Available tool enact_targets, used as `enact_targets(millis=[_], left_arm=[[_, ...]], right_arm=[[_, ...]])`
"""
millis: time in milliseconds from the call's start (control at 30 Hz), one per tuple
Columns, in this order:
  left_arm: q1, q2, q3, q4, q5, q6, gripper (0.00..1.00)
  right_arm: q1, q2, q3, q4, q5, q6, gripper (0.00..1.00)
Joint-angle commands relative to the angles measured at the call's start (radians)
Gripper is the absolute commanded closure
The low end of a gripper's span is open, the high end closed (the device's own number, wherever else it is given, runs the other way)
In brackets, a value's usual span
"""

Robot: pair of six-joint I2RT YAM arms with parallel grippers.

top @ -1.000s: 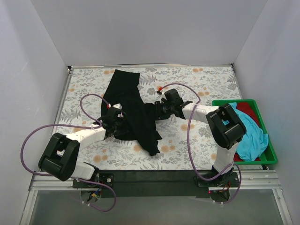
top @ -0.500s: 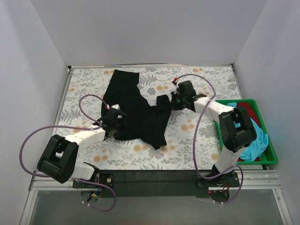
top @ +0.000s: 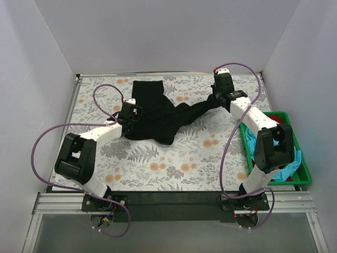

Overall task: Fold and stack the t-shirts
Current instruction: Flatten the tshirt out

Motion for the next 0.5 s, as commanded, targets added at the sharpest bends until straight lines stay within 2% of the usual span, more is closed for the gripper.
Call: enact_targets(millis=[0, 33, 133, 233, 300, 367, 467], left_arm=[[0.056, 0.051, 0.122, 0.006, -0.089, 0.139, 1.0], [0.057, 0.08, 0.159, 0.014, -0.06, 0.141, 1.0], [0.055, 0.105, 0.272, 0.023, 0.107, 0.097, 1.0], [0.052, 0.086, 0.296, 0.025, 0.227, 0.025, 1.0], [0.052, 0.034, 0.264, 0.014, 0.274, -0.032, 0.99], [0.052, -0.016, 0.172, 0.013, 0.34, -0.126, 0.94], [0.052, -0.117, 0.017, 0.01, 0.374, -0.227, 0.79]], right_arm=[[-0.02, -0.018, 0.037, -0.047, 0.092, -0.002, 0.79], [-0.013, -0.029, 0.025, -0.048, 0.071, -0.001, 0.7], [0.032, -0.09, -0.038, -0.045, -0.037, -0.01, 0.59], [0.086, -0.144, -0.11, -0.034, -0.155, -0.002, 0.57], [0.114, -0.187, -0.154, -0.013, -0.222, 0.013, 0.57], [0.128, -0.233, -0.223, 0.011, -0.303, 0.036, 0.56], [0.132, -0.291, -0.308, 0.047, -0.356, 0.062, 0.52]])
